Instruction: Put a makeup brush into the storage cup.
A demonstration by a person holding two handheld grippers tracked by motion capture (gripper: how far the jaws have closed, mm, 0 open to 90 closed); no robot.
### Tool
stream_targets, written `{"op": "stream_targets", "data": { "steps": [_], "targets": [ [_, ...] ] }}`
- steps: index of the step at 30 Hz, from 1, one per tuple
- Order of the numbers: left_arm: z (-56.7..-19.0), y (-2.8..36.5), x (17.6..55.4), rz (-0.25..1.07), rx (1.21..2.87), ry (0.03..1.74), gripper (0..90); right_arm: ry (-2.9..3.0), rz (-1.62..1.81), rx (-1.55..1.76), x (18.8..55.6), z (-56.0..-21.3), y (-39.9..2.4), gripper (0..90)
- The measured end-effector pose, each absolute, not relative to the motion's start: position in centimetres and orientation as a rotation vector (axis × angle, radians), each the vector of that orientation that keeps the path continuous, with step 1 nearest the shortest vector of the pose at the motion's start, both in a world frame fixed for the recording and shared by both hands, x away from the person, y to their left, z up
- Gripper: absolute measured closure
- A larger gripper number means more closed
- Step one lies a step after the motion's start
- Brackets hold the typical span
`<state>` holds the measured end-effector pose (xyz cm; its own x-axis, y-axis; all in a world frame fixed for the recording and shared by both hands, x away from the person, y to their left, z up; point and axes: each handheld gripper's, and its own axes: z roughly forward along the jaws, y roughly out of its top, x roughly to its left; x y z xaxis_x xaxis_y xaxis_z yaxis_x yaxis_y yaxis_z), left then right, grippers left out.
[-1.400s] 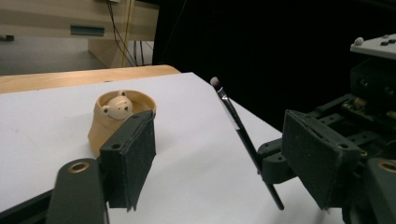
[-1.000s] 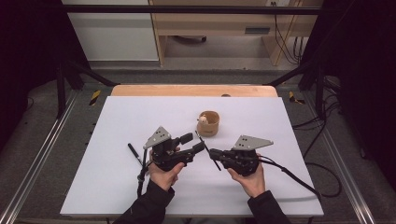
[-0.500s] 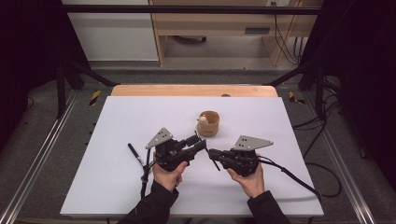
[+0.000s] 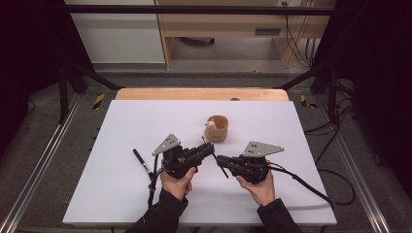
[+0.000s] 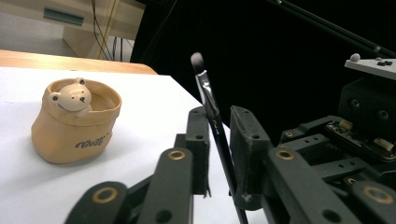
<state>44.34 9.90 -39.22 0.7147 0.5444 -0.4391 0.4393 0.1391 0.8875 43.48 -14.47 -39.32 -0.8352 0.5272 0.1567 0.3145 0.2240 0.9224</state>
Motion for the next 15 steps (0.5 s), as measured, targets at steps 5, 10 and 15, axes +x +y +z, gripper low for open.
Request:
{"op": "stream_targets", "data": {
  "steps": [5,10,15],
  "targets": [
    [-39.21,9.83,44.24,0.080,1.478,0.847,81.1,2.304,1.663,0.803,43.46,-39.36,-14.39,85.4],
    [-39.15,9.78,44.11,0.078,1.475,0.837,82.9,2.305,1.669,0.803,43.44,-39.39,-14.32,85.4],
    [-39.02,9.74,43.93,0.097,1.478,0.830,84.7,2.301,1.669,0.791,43.48,-39.49,-14.23,81.8]
  ]
}}
